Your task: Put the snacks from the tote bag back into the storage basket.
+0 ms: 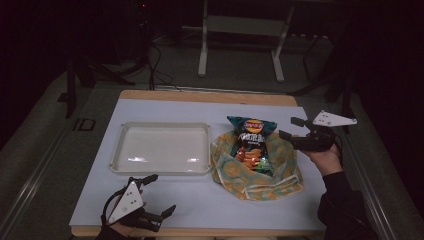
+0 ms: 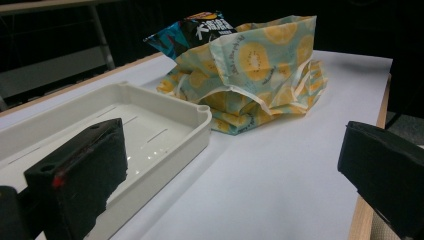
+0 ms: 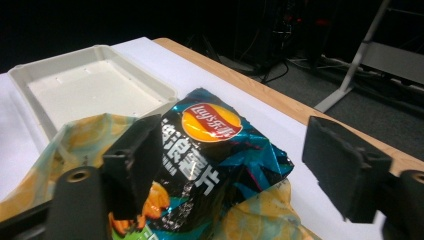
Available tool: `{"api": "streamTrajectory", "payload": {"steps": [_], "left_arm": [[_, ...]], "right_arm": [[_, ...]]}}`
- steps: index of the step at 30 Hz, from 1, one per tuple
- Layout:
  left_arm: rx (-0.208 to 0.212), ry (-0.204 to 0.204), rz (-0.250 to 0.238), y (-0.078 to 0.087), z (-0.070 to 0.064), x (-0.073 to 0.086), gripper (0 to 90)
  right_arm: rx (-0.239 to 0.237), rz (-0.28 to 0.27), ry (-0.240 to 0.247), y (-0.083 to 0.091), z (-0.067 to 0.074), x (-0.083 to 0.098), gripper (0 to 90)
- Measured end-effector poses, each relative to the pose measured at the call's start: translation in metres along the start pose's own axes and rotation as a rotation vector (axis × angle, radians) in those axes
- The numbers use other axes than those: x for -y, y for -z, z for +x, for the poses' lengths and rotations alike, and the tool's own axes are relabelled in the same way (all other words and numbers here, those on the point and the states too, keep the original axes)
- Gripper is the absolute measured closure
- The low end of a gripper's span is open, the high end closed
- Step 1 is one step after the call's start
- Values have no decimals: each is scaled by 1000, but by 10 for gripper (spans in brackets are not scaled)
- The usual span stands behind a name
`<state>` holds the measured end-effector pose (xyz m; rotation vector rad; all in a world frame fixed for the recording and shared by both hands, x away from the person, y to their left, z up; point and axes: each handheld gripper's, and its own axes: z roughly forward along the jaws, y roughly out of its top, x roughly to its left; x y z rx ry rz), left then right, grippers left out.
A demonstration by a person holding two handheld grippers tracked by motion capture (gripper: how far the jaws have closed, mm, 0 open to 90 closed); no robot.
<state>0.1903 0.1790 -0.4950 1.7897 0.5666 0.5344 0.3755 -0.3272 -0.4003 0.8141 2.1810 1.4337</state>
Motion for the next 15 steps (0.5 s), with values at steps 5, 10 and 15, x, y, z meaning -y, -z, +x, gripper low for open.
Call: {"api": "streamTrajectory", "payload": {"steps": [5, 10, 15], "left_arm": [[2, -3, 2, 0, 0, 0, 1], [1, -3, 2, 0, 1, 0, 1], [8, -4, 7, -1, 1, 1, 1]], "right_arm": [[13, 25, -11, -13, -9, 1, 274], [22, 52, -20, -25, -15, 1, 298], [11, 90, -41, -43, -28, 3, 298]]}}
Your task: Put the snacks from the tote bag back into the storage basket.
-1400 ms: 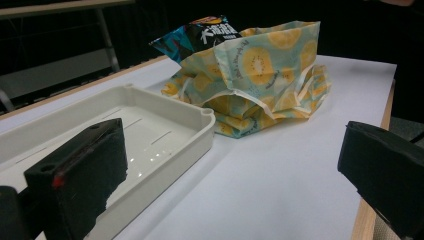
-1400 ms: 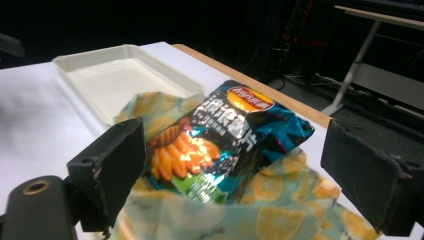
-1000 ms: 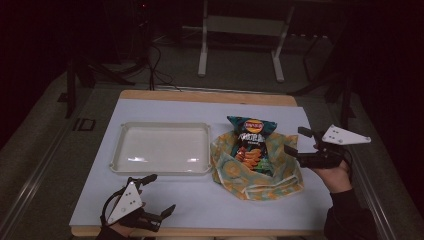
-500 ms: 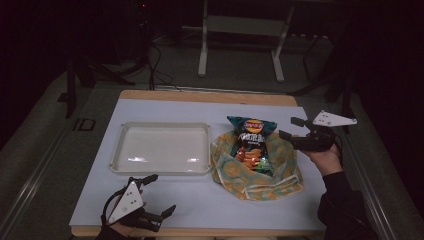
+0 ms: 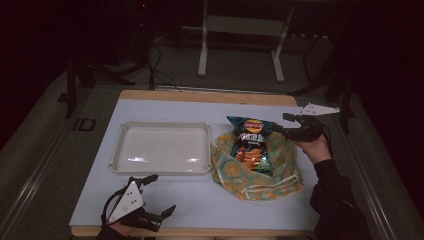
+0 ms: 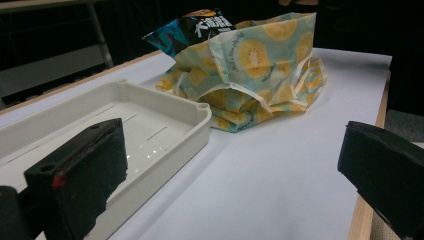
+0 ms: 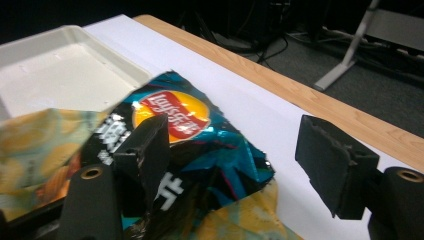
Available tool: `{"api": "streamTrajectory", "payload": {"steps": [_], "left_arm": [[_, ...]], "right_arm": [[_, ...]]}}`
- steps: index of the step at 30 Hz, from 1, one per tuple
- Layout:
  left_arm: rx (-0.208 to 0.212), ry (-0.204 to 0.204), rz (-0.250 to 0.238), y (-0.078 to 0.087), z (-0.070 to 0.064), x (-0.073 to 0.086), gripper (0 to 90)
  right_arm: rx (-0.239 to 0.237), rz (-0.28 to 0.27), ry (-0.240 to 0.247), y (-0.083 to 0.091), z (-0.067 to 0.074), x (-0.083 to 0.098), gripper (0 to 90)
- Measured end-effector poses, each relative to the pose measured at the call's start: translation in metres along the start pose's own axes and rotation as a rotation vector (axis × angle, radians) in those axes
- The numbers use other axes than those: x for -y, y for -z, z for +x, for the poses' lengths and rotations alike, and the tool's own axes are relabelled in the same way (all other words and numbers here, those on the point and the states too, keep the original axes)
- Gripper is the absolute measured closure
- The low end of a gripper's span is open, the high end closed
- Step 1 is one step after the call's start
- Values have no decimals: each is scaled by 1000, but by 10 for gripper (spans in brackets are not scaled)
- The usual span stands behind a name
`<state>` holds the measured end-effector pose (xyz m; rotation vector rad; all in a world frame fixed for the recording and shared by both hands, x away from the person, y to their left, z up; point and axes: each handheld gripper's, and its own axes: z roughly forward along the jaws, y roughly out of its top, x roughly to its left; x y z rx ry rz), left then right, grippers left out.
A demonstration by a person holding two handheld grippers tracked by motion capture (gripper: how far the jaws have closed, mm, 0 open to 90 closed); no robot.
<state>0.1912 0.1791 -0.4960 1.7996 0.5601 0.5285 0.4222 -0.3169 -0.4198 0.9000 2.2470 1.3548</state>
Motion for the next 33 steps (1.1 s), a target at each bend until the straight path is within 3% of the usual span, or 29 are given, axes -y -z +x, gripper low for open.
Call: {"api": "streamTrajectory", "payload": {"steps": [12, 18, 26, 27, 33], "left_arm": [[2, -2, 6, -1, 0, 1, 1], [6, 2, 9, -1, 1, 1, 1], [5, 8, 13, -2, 2, 2, 1], [7, 7, 14, -2, 2, 2, 1], [11, 5, 15, -2, 2, 2, 1]], "right_arm": [[9, 44, -46, -24, -21, 11, 297], [-23, 82, -66, -40, -28, 25, 300], [-82, 121, -60, -50, -31, 31, 389], [-93, 134, -59, -53, -31, 32, 441], [-134, 147, -71, -58, -32, 34, 544]]}}
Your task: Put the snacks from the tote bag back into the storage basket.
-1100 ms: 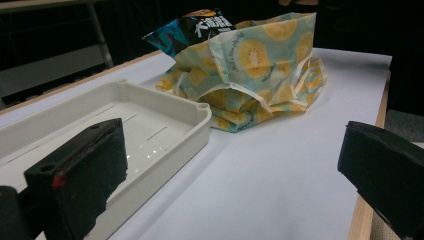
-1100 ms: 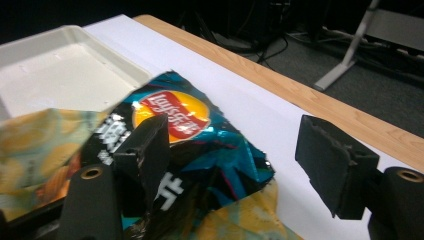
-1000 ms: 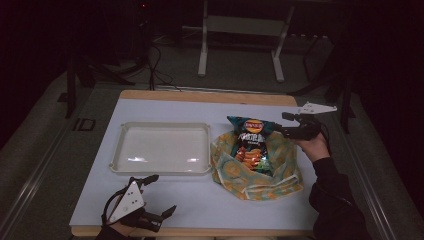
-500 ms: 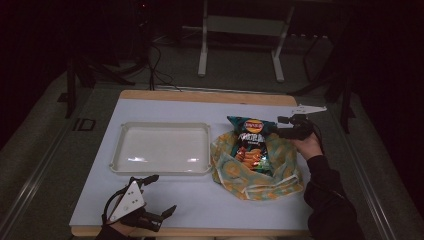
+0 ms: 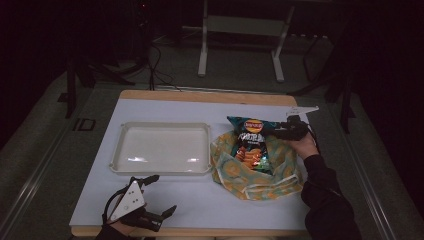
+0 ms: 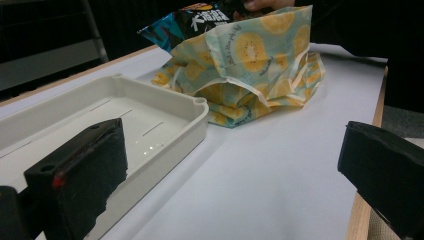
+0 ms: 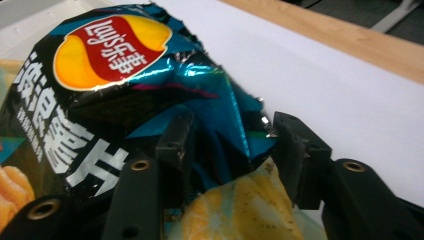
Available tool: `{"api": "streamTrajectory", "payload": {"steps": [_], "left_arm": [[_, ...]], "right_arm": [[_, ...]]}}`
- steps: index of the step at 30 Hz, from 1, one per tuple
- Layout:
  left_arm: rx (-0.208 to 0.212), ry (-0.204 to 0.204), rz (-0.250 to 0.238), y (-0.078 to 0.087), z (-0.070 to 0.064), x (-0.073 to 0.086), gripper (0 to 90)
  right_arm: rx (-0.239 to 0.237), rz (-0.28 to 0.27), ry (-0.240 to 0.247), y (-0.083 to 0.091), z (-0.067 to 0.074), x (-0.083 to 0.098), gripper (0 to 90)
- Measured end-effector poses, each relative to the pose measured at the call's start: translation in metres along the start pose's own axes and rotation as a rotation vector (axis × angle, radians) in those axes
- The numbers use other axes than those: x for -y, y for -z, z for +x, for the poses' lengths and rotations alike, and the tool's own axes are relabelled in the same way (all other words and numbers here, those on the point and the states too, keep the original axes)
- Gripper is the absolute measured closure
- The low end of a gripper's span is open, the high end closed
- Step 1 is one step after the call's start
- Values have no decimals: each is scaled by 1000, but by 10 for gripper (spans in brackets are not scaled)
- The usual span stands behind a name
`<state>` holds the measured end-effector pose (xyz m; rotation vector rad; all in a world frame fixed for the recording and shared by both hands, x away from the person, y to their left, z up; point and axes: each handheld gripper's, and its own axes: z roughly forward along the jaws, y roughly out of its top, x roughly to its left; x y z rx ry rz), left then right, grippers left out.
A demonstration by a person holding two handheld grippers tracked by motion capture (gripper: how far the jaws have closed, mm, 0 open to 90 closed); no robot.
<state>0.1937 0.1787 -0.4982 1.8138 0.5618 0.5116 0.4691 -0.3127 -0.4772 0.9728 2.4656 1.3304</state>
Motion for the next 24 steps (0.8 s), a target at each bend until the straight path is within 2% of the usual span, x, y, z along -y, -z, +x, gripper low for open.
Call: {"api": "streamTrajectory", "payload": {"steps": [3, 4, 6, 10, 12, 15, 19, 24], "left_arm": [[-1, -1, 1, 0, 0, 0, 1], [0, -1, 0, 0, 0, 0, 1], [2, -2, 2, 0, 0, 0, 1], [3, 0, 3, 0, 0, 0, 1], [3, -2, 6, 0, 0, 0, 1], [3, -3, 6, 0, 0, 0, 1], [0, -3, 5, 0, 0, 0, 1], [-6, -5, 3, 0, 0, 0, 1]], "right_arm": [[-29, 15, -7, -4, 0, 1, 624], [-29, 15, -7, -4, 0, 1, 624], [-50, 15, -23, -6, 0, 0, 695], [-64, 21, -31, -8, 1, 0, 748], [-60, 41, -27, -9, 2, -1, 889], [-35, 58, -29, -10, 4, -1, 900], [12, 47, -27, -8, 9, -4, 900], [27, 21, -13, -3, 18, -7, 900]]}}
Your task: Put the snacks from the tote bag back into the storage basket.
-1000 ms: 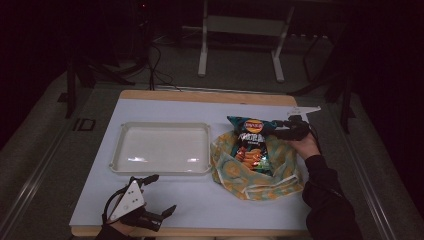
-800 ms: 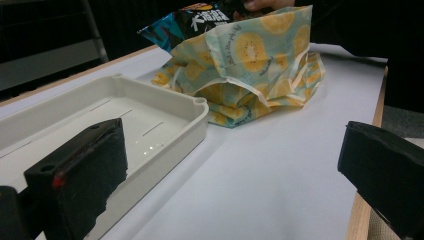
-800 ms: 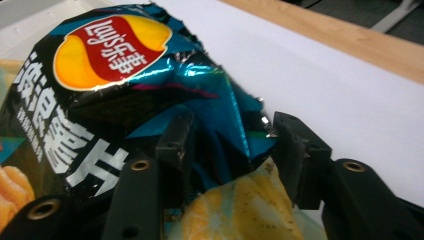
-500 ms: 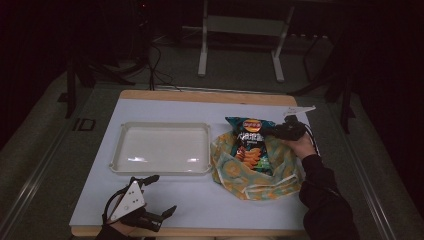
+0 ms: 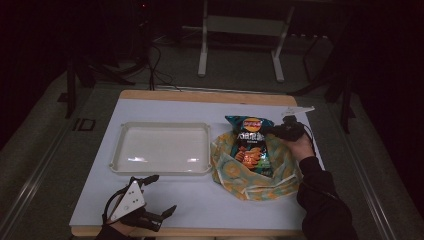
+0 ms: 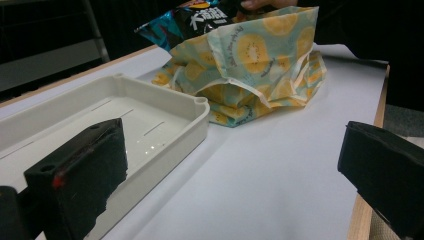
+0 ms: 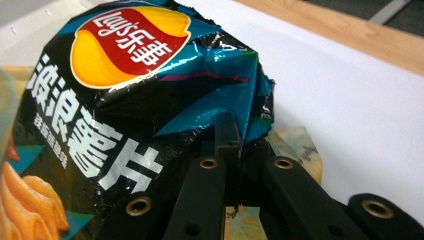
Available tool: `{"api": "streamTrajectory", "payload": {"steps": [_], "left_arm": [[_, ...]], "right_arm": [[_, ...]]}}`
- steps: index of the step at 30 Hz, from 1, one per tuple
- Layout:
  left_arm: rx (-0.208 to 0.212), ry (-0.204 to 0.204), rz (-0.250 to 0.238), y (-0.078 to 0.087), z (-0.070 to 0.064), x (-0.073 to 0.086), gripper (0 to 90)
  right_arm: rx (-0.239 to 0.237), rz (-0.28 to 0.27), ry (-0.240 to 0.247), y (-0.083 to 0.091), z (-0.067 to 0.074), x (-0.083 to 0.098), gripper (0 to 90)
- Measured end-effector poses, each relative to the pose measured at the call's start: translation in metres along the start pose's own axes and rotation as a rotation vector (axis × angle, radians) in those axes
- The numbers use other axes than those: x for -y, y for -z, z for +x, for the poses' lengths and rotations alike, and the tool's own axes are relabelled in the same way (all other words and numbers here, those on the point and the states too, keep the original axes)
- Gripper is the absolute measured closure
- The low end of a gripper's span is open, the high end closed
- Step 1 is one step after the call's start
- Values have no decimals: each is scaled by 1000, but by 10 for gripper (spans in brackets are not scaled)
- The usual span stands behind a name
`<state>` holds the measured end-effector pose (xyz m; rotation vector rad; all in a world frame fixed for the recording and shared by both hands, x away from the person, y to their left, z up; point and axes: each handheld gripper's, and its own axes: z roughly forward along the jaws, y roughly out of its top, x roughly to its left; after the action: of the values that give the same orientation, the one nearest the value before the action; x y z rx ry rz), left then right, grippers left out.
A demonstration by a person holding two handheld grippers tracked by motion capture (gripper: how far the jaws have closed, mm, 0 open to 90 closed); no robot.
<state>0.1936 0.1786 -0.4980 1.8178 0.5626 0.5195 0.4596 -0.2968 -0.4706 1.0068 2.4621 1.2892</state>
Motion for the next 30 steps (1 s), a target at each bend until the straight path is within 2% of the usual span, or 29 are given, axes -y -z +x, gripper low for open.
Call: {"api": "streamTrajectory", "payload": {"steps": [5, 9, 12, 13, 20, 30], "left_arm": [[-3, 0, 0, 0, 0, 0, 1], [-4, 1, -1, 0, 0, 0, 1], [-5, 1, 0, 0, 0, 0, 1], [-5, 0, 0, 0, 0, 0, 1], [-7, 0, -1, 0, 0, 0, 1], [-7, 0, 0, 0, 0, 0, 1]], "right_arm": [[0, -31, 11, 8, 6, -4, 900], [-38, -86, 31, 19, 16, -14, 900], [-56, -100, 37, 24, 21, -18, 900], [-78, -117, 45, 27, 26, -21, 900], [-102, -169, 77, 41, 40, -34, 900], [-97, -218, 106, 61, 51, -49, 900]]}}
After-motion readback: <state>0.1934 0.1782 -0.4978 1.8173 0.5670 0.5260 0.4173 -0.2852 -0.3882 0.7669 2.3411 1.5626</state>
